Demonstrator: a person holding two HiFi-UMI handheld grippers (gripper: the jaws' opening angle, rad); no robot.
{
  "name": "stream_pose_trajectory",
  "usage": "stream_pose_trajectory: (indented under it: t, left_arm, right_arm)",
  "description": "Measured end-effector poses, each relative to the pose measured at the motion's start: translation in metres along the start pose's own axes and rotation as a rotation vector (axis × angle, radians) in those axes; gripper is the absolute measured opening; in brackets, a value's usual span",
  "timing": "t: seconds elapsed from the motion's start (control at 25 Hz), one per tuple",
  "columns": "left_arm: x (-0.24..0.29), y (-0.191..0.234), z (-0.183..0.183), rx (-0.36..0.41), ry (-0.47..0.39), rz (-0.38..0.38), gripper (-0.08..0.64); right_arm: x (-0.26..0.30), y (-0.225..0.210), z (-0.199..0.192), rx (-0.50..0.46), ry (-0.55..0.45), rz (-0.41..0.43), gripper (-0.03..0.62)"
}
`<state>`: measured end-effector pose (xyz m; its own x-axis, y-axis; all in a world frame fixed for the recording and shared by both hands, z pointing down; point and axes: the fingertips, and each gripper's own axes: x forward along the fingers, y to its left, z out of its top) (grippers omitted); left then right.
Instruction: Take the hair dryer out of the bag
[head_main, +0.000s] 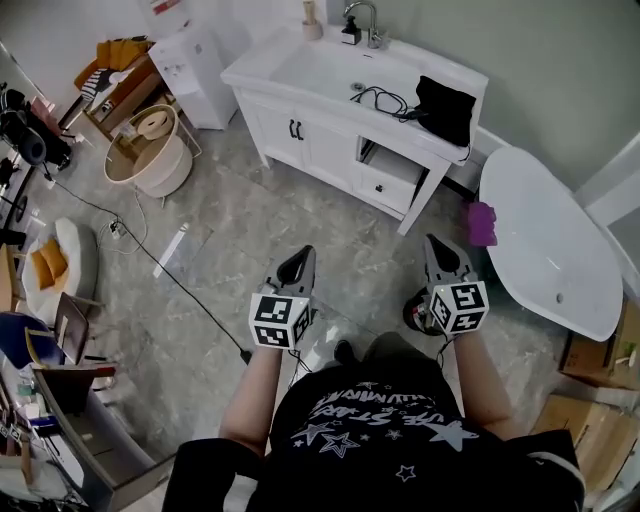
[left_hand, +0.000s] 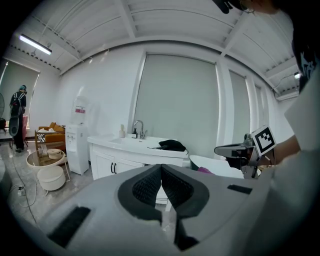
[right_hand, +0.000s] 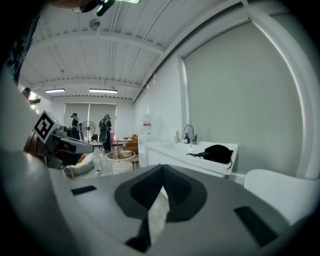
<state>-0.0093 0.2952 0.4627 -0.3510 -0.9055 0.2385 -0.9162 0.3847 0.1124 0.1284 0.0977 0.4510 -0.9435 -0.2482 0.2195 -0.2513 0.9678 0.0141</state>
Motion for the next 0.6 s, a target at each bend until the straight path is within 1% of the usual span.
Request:
stream_pose_trajectory:
  t: [0.16, 0.2, 0.28, 0.4, 0.52, 0.6]
  left_arm:
    - [0.011, 0.009, 0.0, -0.013, 0.003, -0.026, 0.012]
    - [0.015, 0.01, -0.001, -0.017, 0.004, -0.032, 0.03]
    - [0.023, 0.013, -0.003, -0.02, 0.012, -0.038, 0.049]
    - [0.038, 0.015, -0.003, -0.016, 0.024, -0.045, 0.084]
    - [0.055, 0.014, 0.001, -0.009, 0.033, -0.062, 0.084]
    - [0.068, 0.014, 0.004, 0.002, 0.041, -0.077, 0.105]
  right_arm:
    - [0.013, -0.007, -0.003, 0.028, 0.027, -0.038, 0.008]
    - [0.016, -0.008, -0.004, 0.027, 0.032, -0.044, 0.009]
    - [0.024, -0.011, -0.006, 0.025, 0.04, -0.046, 0.065]
    - [0.037, -0.018, -0.013, 0.027, 0.056, -0.048, 0.088]
    - [0.052, -0.03, -0.017, 0.037, 0.067, -0.059, 0.094]
    - [0.064, -0.04, -0.017, 0.045, 0.07, -0.068, 0.098]
